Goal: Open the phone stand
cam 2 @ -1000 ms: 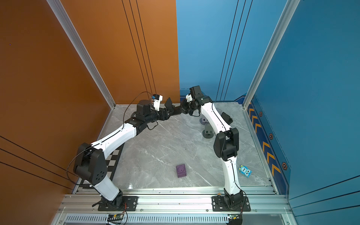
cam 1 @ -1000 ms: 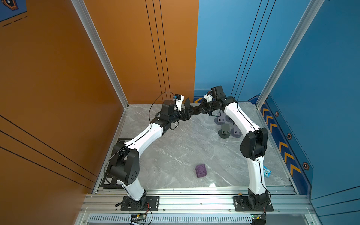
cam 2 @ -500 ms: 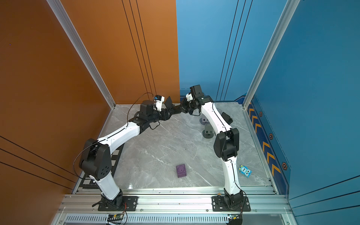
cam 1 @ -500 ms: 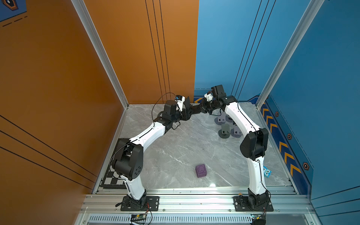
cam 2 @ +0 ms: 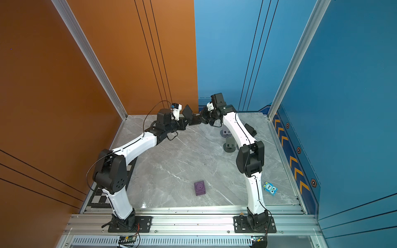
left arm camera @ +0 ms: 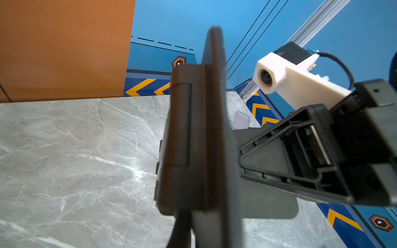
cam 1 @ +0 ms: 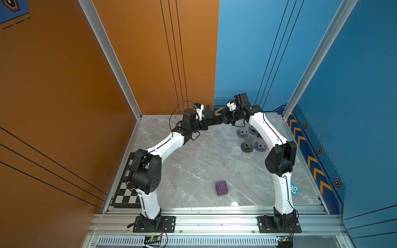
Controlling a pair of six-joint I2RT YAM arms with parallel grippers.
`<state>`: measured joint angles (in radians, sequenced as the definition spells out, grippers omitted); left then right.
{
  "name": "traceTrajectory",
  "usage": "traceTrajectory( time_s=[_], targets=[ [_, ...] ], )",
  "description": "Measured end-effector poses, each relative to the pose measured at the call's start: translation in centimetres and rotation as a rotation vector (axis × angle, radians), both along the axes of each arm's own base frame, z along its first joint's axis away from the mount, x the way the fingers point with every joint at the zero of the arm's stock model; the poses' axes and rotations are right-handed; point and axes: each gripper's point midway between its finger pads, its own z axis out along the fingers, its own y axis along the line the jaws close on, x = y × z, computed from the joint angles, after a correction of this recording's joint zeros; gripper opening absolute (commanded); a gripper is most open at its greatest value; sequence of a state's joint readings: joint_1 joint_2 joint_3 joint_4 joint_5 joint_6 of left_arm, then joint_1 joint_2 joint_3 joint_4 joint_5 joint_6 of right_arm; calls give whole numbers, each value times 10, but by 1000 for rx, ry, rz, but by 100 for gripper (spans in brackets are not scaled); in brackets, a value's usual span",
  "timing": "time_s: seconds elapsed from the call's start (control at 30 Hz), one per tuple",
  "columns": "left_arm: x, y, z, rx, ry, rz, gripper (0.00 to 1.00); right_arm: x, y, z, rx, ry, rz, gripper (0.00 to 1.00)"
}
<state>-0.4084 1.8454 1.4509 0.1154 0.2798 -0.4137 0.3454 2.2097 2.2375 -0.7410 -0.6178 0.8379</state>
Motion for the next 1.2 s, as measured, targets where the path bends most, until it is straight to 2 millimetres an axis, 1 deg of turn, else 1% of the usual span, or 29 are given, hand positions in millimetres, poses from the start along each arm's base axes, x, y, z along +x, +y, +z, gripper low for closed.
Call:
traceTrajectory(
  time_s=[0.23, 0.43, 0.6, 0.87, 1.2],
  targets=[
    [0, -2, 4, -57, 33, 13, 0, 2, 0, 1, 1, -10, 0, 0],
    [-1, -8, 11, -164, 88, 33, 0, 7, 3, -1, 19, -38, 6, 0],
    [0, -9, 12, -232, 134, 59, 0, 13, 9, -7, 58, -58, 17, 0],
    [-3, -12, 5, -314, 207, 92, 0, 15, 14, -28, 155, -45, 16, 0],
    [-6, -21, 12, -400, 241, 103, 0, 19, 19, -35, 288, -65, 2, 0]
  ],
)
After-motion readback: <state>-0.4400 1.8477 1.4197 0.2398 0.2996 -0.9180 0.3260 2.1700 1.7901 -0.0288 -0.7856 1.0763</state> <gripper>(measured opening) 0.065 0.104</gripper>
